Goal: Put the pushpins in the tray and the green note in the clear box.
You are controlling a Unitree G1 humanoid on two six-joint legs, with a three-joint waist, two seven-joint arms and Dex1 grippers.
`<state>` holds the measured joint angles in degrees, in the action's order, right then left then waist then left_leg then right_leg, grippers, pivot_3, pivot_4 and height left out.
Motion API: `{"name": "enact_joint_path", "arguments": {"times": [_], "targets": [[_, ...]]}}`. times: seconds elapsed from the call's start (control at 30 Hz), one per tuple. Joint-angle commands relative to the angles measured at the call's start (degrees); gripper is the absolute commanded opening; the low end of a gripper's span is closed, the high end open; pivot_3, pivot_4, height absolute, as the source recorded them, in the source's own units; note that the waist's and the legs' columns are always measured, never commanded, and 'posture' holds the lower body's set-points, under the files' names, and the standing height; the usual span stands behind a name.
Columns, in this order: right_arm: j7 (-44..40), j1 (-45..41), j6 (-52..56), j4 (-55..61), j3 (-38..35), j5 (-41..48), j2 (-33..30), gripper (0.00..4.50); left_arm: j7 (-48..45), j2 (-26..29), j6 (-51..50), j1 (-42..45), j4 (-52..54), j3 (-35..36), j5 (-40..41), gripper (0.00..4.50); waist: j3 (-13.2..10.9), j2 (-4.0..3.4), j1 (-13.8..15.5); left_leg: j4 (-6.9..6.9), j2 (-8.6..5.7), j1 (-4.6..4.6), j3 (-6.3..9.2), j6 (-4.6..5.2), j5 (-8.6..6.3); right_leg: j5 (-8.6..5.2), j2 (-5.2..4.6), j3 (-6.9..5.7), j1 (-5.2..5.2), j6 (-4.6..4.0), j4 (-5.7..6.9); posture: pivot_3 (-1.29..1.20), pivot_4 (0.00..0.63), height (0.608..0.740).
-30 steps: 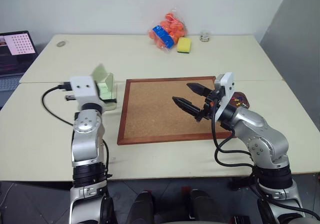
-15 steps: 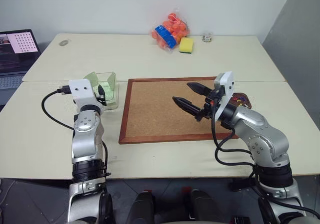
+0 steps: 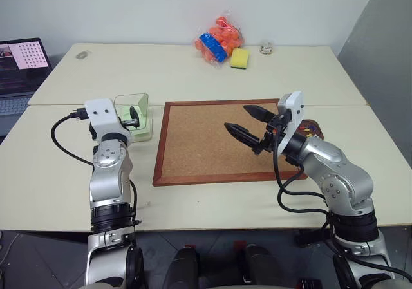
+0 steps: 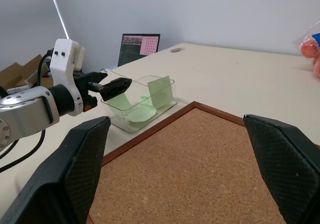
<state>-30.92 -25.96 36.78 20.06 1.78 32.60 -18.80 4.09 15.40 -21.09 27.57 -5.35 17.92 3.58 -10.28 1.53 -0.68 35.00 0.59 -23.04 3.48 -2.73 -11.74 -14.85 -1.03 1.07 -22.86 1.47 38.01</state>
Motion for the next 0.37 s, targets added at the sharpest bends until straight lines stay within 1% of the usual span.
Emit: {"name": "enact_joint_path", "arguments": {"times": [0.03,0.13,0.2,0.27,0.37], "targets": [[2.2,-0.2,-1.8,1.7,-1.3,-2.3,-0.7,4.50,-7.6,1.0,2.6,-0.8,5.1,-3.9,2.4,4.47,0.0,0.00,0.0,0.00,0.00,0.00,0.00,0.00,0.00,0.00,0.00,0.00,0.00,-0.01,0.00,0.00,0.150,0.740],[4.6,1.4,-3.2,1.9,-1.8,-5.5,-1.3,4.50,-12.1,1.3,2.5,-2.7,7.4,-6.3,3.7,4.47,0.0,0.00,0.0,0.00,0.00,-0.01,-0.01,0.00,0.00,0.01,-0.01,0.01,0.00,-0.02,-0.01,0.00,0.150,0.740],[11.6,5.2,-5.3,1.0,-3.5,-12.3,-1.9,4.50,-16.3,1.8,3.2,-7.3,11.3,-10.2,3.6,4.47,0.0,0.01,0.0,0.00,0.00,0.00,-0.03,0.00,0.00,0.01,-0.01,0.04,0.01,-0.02,-0.02,0.00,0.150,0.740],[16.7,9.0,-7.0,0.6,-4.7,-17.4,-2.0,4.50,-17.3,0.9,2.8,-11.2,14.0,-11.9,3.7,4.47,0.0,0.02,0.1,-0.03,0.00,0.03,-0.05,-0.02,-0.01,0.01,-0.04,0.07,0.05,-0.04,-0.02,0.00,0.150,0.740],[20.8,12.6,-8.6,0.6,-4.9,-20.6,0.0,4.50,-16.1,-1.0,2.9,-14.5,15.8,-11.9,4.1,4.47,0.0,0.03,0.2,-0.05,0.00,-0.01,-0.14,-0.02,0.00,0.01,-0.12,0.16,-0.07,-0.04,-0.01,0.00,0.150,0.740]]}}
